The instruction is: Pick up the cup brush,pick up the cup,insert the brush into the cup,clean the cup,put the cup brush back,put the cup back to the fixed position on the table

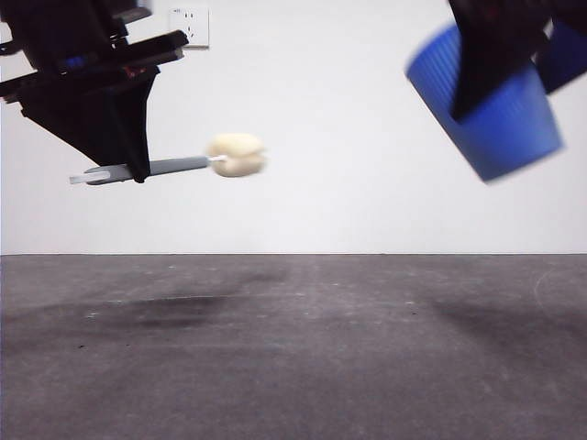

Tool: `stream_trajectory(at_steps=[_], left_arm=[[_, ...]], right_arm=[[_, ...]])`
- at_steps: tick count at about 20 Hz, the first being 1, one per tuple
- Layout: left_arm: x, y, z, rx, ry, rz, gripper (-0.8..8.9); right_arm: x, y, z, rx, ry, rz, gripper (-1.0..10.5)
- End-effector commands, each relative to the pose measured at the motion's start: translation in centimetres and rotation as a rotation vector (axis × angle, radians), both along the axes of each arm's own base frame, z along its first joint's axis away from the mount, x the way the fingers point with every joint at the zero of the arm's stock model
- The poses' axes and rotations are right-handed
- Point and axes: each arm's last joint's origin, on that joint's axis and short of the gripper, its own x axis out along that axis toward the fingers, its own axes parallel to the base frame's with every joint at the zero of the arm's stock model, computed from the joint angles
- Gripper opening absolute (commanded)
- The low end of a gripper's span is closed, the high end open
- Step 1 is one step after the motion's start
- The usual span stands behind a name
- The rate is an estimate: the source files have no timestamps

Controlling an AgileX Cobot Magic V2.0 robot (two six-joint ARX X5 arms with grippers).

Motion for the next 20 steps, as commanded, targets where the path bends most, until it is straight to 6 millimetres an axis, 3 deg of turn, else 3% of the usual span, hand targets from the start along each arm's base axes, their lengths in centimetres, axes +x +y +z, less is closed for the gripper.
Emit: stream_trajectory(at_steps=[1, 8, 15, 20], left_arm=[[1.1, -0.1, -1.7, -0.033, 0.075, 0.106, -0.09], [4.0, -3.1, -6.6, -0.049, 0.127, 0.126, -0.09], [5.1, -5.2, -10.6, -0.042, 0.167, 0.129, -0.09], [5.3, -5.8, -11.0, -0.038, 0.138, 0.13, -0.09]], right_arm=[[-0.1, 0.2, 1.0, 0.193, -0.004, -0.012, -0.1], [-0.2, 0.3, 1.5, 0.265, -0.003, 0.025, -0.1], [-0.2, 0.3, 1.5, 0.269, -0.001, 0.022, -0.1], [-0.2, 0.3, 1.5, 0.271, 0.0, 0.02, -0.1]])
